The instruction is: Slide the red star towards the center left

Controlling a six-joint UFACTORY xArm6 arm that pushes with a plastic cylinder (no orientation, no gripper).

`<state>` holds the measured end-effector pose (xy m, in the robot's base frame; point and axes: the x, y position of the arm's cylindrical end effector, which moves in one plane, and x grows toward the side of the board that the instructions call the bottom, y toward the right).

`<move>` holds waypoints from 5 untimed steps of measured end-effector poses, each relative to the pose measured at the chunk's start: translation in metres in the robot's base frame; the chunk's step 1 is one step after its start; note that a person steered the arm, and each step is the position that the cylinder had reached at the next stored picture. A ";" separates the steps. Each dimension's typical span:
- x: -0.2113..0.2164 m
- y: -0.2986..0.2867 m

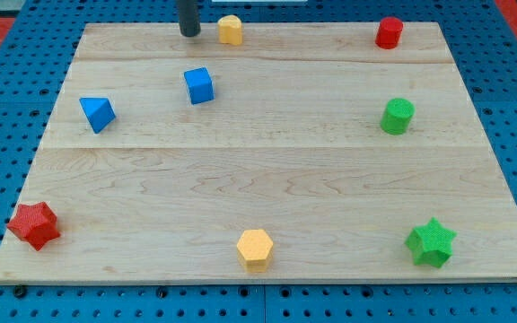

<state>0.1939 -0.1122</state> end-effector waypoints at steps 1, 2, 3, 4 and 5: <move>0.004 0.052; 0.044 0.156; 0.118 0.106; 0.233 0.082; 0.347 0.059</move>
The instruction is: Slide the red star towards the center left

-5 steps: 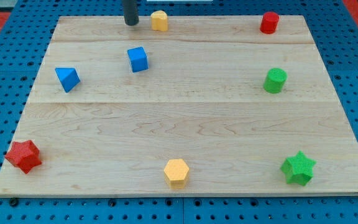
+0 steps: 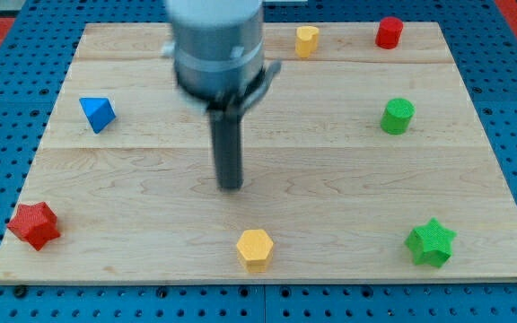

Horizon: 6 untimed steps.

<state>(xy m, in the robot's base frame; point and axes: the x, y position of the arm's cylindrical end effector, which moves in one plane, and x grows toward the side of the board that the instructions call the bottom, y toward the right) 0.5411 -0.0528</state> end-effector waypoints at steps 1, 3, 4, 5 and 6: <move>0.047 -0.097; 0.019 -0.243; -0.026 -0.223; -0.042 -0.226; -0.079 -0.222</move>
